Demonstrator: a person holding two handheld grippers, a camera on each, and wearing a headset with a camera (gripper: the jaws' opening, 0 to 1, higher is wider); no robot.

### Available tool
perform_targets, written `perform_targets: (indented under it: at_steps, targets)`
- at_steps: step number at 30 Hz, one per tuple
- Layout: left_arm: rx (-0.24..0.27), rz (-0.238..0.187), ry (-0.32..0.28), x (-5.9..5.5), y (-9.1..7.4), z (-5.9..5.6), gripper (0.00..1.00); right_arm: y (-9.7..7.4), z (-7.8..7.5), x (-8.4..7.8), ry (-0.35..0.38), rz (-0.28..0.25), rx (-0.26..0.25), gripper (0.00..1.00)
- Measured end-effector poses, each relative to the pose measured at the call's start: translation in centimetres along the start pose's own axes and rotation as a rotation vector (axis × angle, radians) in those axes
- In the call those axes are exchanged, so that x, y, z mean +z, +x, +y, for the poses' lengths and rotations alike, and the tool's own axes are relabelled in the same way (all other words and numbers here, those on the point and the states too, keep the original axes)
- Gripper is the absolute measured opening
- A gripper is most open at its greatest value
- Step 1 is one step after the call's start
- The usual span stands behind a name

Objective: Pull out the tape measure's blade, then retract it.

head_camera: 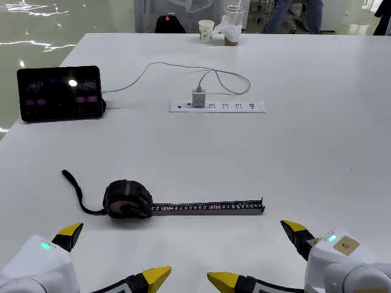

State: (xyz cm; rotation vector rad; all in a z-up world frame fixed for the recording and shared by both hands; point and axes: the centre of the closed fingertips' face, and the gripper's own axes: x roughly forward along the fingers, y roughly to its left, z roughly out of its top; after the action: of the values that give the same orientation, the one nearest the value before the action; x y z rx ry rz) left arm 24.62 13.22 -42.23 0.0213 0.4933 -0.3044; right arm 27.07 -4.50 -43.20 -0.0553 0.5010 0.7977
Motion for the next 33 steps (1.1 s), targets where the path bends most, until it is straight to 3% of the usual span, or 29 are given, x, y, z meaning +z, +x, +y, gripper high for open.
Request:
perform_targets:
  at_steps: [7,24,33]
  targets:
    - [0.015,0.001,-0.018,0.0,0.0,0.3,0.99,0.0,0.0,-0.2,-0.01,0.007,0.007,0.99]
    - [0.038,0.0,-0.016,0.4,0.8,0.6,0.99,0.0,0.2,-0.6,-0.061,0.044,0.083,0.99]
    - [0.068,-0.002,-0.026,0.9,1.5,1.1,0.99,0.1,-0.7,-0.6,-0.099,0.071,0.114,0.97]
